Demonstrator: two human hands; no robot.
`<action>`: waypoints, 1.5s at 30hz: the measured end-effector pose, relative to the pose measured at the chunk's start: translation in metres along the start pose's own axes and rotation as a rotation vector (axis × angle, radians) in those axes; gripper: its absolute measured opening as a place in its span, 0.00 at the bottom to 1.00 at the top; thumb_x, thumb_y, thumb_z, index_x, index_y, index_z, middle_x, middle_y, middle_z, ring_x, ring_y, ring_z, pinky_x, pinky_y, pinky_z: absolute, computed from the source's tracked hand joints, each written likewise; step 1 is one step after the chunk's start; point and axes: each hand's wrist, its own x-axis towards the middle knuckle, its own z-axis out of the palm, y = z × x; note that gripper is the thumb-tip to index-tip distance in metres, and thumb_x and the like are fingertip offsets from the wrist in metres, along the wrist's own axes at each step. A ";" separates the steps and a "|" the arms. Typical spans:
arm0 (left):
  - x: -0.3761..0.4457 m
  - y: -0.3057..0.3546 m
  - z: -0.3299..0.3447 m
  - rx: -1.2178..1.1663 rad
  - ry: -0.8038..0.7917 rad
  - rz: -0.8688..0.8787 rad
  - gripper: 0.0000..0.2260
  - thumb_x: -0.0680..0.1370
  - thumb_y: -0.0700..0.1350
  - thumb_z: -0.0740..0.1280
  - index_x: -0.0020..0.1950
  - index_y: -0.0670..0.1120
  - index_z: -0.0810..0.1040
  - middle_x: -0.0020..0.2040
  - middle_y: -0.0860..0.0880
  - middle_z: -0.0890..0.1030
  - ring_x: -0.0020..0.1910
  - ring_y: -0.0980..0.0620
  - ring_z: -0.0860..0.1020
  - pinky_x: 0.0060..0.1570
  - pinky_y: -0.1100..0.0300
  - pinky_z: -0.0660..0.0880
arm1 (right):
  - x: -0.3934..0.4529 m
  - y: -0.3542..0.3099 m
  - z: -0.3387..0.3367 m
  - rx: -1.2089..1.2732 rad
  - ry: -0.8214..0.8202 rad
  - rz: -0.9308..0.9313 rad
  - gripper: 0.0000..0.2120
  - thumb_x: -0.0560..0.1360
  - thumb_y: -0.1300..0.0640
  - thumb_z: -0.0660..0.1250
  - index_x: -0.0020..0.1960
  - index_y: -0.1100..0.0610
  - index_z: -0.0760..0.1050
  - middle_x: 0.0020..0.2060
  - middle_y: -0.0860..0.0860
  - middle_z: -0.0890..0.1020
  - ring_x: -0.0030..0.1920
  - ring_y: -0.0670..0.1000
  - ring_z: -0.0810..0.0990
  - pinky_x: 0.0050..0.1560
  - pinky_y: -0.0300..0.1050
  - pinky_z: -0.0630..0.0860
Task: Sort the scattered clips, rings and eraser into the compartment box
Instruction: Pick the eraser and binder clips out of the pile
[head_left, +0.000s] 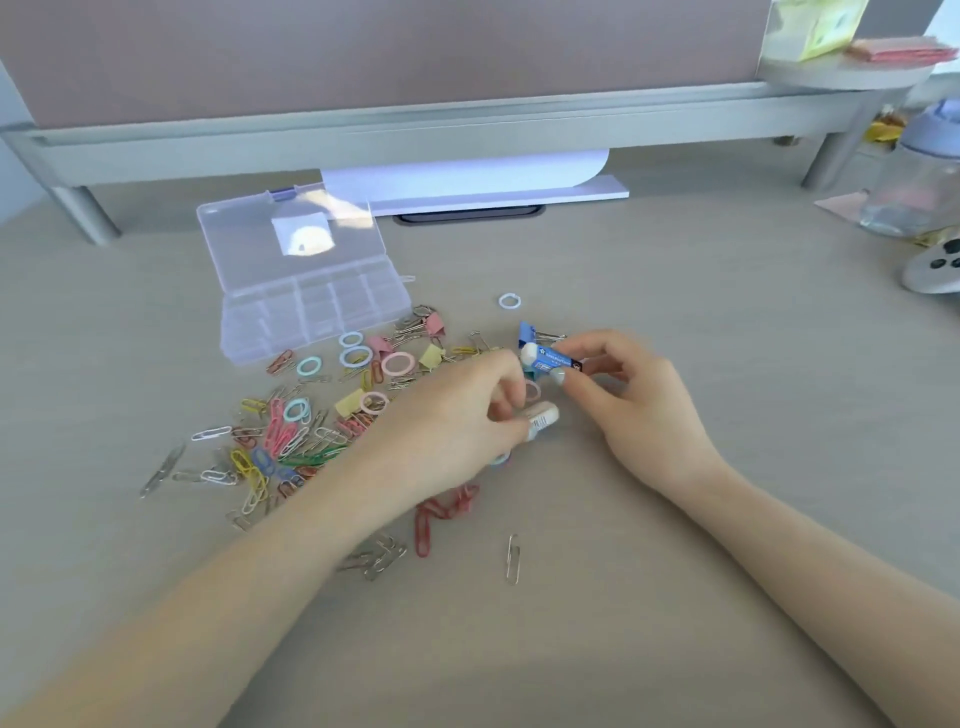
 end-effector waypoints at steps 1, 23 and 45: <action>0.001 -0.007 -0.010 -0.071 0.003 -0.040 0.07 0.71 0.53 0.67 0.42 0.52 0.72 0.40 0.55 0.79 0.32 0.61 0.75 0.36 0.64 0.70 | 0.002 0.000 -0.001 -0.013 0.027 0.007 0.09 0.74 0.60 0.66 0.44 0.45 0.76 0.40 0.37 0.80 0.42 0.38 0.75 0.42 0.25 0.68; 0.049 -0.198 -0.140 -0.127 0.412 -0.243 0.06 0.73 0.37 0.66 0.44 0.48 0.77 0.39 0.54 0.77 0.33 0.58 0.72 0.29 0.74 0.65 | 0.154 -0.061 0.158 -0.111 -0.224 -0.201 0.08 0.73 0.64 0.65 0.50 0.54 0.77 0.43 0.44 0.80 0.44 0.37 0.77 0.44 0.24 0.69; 0.055 -0.226 -0.129 -0.066 0.390 -0.252 0.12 0.73 0.35 0.62 0.54 0.45 0.77 0.54 0.47 0.74 0.49 0.52 0.72 0.49 0.62 0.67 | 0.188 -0.047 0.222 -0.359 -0.446 -0.405 0.06 0.73 0.64 0.64 0.46 0.62 0.80 0.44 0.57 0.82 0.46 0.54 0.79 0.50 0.46 0.74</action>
